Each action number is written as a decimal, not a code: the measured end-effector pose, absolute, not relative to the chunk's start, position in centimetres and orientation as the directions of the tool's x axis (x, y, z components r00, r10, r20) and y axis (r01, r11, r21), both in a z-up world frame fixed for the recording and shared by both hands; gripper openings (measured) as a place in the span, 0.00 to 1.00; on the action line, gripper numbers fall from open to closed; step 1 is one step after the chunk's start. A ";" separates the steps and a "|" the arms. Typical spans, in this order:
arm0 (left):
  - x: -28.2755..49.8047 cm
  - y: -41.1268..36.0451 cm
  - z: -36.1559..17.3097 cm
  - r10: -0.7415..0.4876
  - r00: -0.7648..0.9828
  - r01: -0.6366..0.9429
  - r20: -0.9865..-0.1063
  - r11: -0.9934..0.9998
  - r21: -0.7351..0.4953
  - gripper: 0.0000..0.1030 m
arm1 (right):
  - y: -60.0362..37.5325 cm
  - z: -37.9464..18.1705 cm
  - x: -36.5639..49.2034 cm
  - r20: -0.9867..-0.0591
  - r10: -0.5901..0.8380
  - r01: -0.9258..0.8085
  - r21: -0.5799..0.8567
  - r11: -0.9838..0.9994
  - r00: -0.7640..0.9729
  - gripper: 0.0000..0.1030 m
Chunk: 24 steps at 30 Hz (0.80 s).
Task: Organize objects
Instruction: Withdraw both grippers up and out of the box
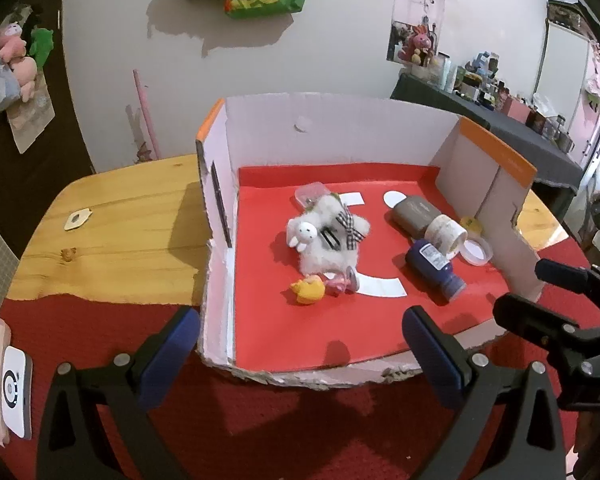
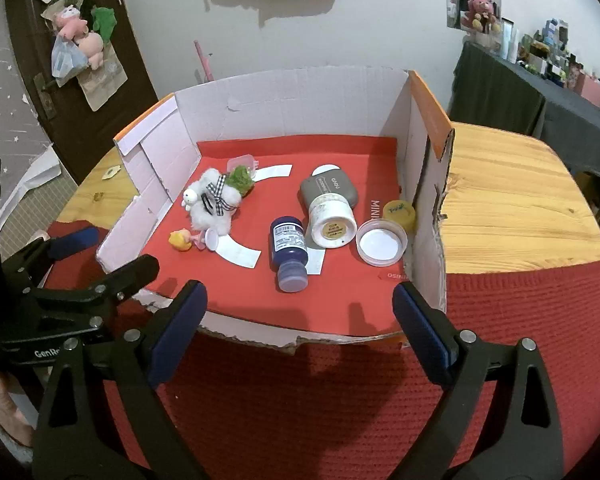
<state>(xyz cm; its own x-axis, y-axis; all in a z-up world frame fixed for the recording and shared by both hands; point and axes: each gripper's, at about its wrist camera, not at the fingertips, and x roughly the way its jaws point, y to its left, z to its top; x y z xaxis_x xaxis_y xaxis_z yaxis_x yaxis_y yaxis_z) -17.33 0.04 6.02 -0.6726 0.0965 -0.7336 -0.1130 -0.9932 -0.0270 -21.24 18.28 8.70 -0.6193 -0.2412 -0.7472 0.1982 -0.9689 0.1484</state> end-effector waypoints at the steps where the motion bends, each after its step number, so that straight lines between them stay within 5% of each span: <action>1: -17.3 0.1 6.0 0.097 -0.672 -0.113 -0.734 -0.993 -0.028 1.00 | 18.3 8.7 -21.2 -0.746 -0.242 0.199 0.148 -0.969 -0.621 0.99; 24: -17.7 0.1 5.6 0.076 -0.675 -0.088 -0.734 -0.996 -0.022 1.00 | 18.6 8.6 -21.0 -0.739 -0.219 0.181 0.132 -0.975 -0.638 1.00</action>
<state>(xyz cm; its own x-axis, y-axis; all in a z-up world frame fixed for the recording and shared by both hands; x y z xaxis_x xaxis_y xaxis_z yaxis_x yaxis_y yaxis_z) -17.72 0.14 5.57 -0.6752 0.0762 -0.7337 -0.0883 -0.9958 -0.0221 -21.04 18.61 8.55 -0.6377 -0.2186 -0.7386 0.1809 -0.9746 0.1323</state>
